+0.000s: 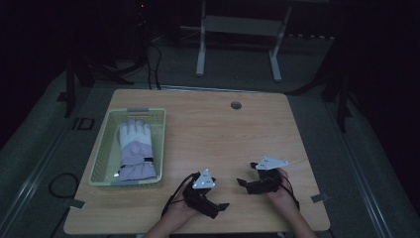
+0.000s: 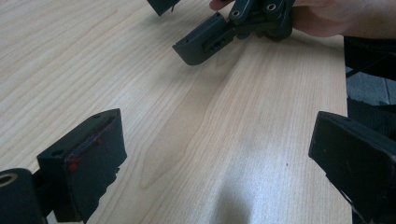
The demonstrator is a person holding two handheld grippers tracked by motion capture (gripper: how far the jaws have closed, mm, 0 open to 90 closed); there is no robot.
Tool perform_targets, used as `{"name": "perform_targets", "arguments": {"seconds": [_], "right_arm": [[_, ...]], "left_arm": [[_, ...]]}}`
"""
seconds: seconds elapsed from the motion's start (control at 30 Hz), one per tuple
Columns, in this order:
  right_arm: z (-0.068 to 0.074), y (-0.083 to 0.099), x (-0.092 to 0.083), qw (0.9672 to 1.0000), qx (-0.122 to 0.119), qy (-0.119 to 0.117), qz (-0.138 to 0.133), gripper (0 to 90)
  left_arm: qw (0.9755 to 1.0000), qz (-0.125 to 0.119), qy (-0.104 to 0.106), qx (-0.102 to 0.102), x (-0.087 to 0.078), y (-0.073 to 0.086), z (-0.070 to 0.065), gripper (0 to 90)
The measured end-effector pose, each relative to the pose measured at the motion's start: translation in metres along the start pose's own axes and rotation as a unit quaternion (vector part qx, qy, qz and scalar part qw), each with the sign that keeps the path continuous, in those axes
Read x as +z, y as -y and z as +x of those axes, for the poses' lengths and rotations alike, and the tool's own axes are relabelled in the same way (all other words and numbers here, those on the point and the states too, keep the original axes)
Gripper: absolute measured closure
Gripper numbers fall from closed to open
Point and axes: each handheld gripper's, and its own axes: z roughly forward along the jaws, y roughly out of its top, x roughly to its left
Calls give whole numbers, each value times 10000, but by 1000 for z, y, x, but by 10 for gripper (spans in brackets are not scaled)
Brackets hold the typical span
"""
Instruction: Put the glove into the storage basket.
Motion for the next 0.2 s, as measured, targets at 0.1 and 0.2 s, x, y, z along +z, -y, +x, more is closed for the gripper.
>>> {"name": "perform_targets", "arguments": {"seconds": [0.1, 0.2], "right_arm": [[1, 1, 1, 10000, -19, 7, 18, 142], [1, 1, 2, 10000, -61, 41, 37, 142]], "left_arm": [[10000, 26, 4, 27, 1, 1, 0, 40], [10000, 27, 27, 15, 2, 1, -1, 40]]}}
